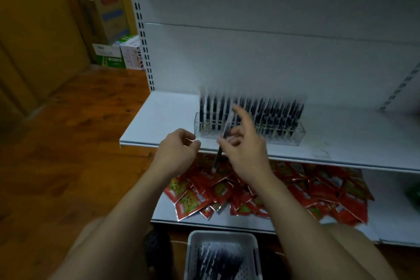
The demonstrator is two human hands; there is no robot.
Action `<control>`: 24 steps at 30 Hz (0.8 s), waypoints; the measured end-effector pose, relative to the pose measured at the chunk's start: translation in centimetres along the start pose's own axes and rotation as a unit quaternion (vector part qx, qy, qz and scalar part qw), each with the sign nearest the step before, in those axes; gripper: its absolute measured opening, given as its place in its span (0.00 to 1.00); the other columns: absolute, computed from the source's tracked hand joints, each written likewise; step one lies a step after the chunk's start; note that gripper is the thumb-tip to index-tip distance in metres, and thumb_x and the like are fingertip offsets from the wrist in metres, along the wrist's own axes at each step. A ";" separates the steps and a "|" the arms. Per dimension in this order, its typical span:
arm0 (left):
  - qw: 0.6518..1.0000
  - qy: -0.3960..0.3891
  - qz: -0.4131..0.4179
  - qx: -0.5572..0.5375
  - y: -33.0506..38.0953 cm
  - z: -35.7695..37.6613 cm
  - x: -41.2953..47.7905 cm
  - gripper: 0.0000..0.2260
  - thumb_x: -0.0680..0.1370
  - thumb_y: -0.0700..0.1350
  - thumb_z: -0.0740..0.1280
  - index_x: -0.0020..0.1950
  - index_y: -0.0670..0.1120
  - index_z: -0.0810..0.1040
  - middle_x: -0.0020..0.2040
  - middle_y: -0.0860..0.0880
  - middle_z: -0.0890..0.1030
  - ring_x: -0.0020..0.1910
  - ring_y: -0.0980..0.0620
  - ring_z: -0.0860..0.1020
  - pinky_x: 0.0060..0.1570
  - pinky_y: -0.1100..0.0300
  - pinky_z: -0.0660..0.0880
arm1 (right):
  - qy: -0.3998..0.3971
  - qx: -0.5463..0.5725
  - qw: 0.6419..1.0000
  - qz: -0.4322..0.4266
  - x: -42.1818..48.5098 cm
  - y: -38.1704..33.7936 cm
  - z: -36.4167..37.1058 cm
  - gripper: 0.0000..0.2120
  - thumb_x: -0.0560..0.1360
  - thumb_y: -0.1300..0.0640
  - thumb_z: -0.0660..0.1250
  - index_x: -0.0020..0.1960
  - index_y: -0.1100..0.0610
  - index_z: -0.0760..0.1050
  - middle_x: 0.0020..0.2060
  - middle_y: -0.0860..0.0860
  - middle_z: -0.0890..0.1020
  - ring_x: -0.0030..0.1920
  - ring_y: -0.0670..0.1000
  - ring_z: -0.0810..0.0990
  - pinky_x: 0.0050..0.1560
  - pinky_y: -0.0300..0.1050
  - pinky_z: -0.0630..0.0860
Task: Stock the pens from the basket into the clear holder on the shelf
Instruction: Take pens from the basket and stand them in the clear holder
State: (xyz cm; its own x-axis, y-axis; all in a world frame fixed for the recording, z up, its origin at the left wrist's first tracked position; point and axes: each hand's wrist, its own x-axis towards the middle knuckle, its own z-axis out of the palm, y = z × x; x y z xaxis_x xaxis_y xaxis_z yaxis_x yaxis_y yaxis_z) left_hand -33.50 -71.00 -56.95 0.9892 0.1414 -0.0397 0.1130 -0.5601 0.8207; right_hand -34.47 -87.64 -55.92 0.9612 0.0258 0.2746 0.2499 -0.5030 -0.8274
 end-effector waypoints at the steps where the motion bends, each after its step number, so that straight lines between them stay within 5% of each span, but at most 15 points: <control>1: 1.000 0.010 -0.002 -0.009 0.1 -0.1 0.5 0.11 0.78 0.52 0.66 0.59 0.50 0.76 0.52 0.51 0.78 0.49 0.50 0.78 0.47 0.54 0.77 | 0.018 0.001 1.000 -0.022 1.1 -0.8 -0.4 0.35 0.74 0.57 0.71 0.74 0.41 0.59 0.43 0.43 0.75 0.39 0.42 0.78 0.42 0.32 0.75; 7: 0.993 0.023 -0.068 -0.096 -0.3 0.5 5.0 0.14 0.78 0.49 0.66 0.62 0.46 0.75 0.52 0.49 0.77 0.49 0.50 0.75 0.47 0.57 0.72 | 0.102 -0.005 0.987 -0.126 7.2 -1.4 0.7 0.25 0.76 0.59 0.70 0.70 0.47 0.69 0.43 0.40 0.74 0.41 0.45 0.81 0.47 0.42 0.80; 12: 0.980 0.031 -0.117 -0.157 -0.9 1.1 9.5 0.12 0.78 0.49 0.66 0.59 0.44 0.78 0.55 0.47 0.79 0.53 0.47 0.76 0.57 0.51 0.76 | 0.103 0.005 0.986 -0.129 10.8 -0.3 2.4 0.24 0.76 0.59 0.69 0.70 0.49 0.67 0.42 0.38 0.74 0.40 0.41 0.80 0.41 0.30 0.75; 18: 0.975 0.013 -0.121 -0.187 -1.2 2.3 11.7 0.07 0.76 0.46 0.70 0.52 0.45 0.81 0.43 0.52 0.79 0.40 0.56 0.74 0.46 0.59 0.71 | 0.091 -0.011 0.987 -0.135 12.1 0.4 3.0 0.23 0.76 0.57 0.69 0.69 0.48 0.68 0.40 0.37 0.75 0.38 0.42 0.80 0.40 0.30 0.75; 24: 0.976 0.014 -0.119 -0.181 -1.0 2.7 12.0 0.03 0.77 0.44 0.68 0.49 0.47 0.80 0.42 0.51 0.79 0.39 0.56 0.73 0.41 0.60 0.70 | 0.090 0.001 0.988 -0.129 11.5 0.3 3.1 0.22 0.77 0.57 0.69 0.68 0.48 0.68 0.40 0.39 0.77 0.38 0.42 0.81 0.40 0.29 0.75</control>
State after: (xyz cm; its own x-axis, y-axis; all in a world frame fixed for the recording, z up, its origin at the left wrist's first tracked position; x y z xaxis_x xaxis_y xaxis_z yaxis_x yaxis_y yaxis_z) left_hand -21.50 -70.97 -59.83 0.9357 0.2565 -0.2421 0.2931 -0.1836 0.9383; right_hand -22.95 -84.78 -54.54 0.8297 -0.0009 0.5582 0.4837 -0.4981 -0.7197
